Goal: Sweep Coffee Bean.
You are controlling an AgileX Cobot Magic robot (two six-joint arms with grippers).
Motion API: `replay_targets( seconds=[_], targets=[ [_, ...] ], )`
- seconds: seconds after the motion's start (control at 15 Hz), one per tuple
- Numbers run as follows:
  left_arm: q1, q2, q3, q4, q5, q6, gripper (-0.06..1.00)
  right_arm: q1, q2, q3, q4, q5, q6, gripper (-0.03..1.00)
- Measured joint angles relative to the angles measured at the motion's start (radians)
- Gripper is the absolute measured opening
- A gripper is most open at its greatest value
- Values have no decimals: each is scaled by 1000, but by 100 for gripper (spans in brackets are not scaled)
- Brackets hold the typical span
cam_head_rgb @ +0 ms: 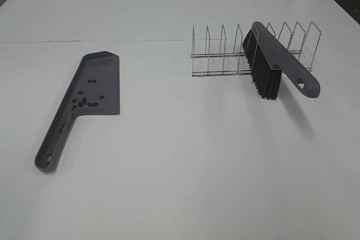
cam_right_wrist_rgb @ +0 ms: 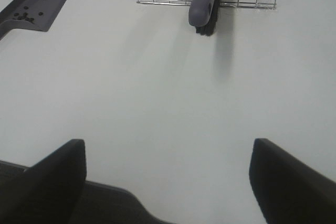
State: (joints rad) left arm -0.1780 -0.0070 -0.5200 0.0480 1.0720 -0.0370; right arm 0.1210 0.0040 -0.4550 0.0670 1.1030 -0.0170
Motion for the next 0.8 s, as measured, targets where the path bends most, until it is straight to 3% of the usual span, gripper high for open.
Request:
replay_targets(
  seconds=[0.2,0.47,0.8],
  targets=[
    [173,0,0,0,0,0,88,-10,-8,0,4,0,0,79],
    [184,0,0,0,0,0,88,-77,-8,0,6,0,0,79],
    [184,0,0,0,0,0,88,-80,-8,0,6,0,0,79]
  ],
)
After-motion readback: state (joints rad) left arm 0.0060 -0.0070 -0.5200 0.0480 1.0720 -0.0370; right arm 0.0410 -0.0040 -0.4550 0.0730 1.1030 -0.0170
